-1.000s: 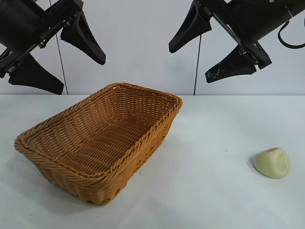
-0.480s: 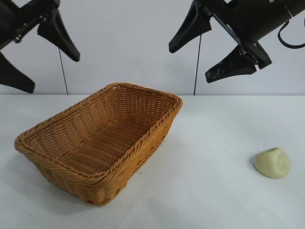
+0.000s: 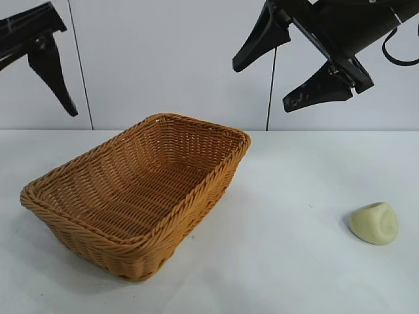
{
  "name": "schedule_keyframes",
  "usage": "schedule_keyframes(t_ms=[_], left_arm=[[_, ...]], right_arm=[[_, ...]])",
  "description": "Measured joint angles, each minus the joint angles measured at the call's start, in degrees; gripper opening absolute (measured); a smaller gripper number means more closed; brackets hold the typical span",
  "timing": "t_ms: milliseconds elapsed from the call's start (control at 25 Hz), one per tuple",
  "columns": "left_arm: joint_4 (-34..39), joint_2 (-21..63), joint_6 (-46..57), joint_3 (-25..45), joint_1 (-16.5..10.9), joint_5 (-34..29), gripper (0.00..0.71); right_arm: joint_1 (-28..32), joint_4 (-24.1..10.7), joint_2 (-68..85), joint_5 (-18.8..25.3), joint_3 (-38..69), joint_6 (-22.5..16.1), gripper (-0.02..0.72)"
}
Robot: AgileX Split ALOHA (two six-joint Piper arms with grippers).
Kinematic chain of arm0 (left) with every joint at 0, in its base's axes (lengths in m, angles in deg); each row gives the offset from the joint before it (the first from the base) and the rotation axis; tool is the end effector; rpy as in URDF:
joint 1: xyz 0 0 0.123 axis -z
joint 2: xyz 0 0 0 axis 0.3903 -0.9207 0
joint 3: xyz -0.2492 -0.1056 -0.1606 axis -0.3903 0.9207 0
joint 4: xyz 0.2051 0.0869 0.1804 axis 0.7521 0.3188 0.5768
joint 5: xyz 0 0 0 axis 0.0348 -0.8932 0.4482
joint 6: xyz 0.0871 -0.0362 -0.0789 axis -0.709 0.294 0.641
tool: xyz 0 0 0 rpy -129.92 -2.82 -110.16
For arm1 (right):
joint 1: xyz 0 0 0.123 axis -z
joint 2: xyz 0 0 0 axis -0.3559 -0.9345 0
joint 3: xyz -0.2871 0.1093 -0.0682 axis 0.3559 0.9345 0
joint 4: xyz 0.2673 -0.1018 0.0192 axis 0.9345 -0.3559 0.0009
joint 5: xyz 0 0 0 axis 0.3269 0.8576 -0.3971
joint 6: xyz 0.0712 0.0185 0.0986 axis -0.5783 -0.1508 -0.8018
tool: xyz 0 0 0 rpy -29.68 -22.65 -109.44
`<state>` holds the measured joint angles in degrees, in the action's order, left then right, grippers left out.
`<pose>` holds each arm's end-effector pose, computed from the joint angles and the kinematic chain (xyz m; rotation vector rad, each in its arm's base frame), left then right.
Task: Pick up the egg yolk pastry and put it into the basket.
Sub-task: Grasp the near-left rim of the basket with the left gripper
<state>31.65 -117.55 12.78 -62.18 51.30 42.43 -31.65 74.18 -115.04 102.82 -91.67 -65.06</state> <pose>0.2736 -0.1503 0.2462 -1.0391 2.6167 -0.5226 0.3826 0.1379 0.2504 -0.0574 2.5225 0.8942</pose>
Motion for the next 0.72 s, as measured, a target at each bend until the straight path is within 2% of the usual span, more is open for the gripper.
schedule_keyframes(t_ms=[160,400,720], left_arm=[[0.2,-3.2,2.2,0.1,-1.5,0.0,0.697],[-2.6,-8.9,3.9,0.1,-2.1,0.3,0.697],[-6.6,-17.8,3.0,0.1,-2.1,7.7,0.697]], right_arm=[[0.0,0.0,0.0,0.0,0.0,0.0,0.624],[0.0,0.0,0.0,0.0,0.0,0.0,0.624],[0.0,-0.3,0.0,0.0,0.0,0.0,0.624]])
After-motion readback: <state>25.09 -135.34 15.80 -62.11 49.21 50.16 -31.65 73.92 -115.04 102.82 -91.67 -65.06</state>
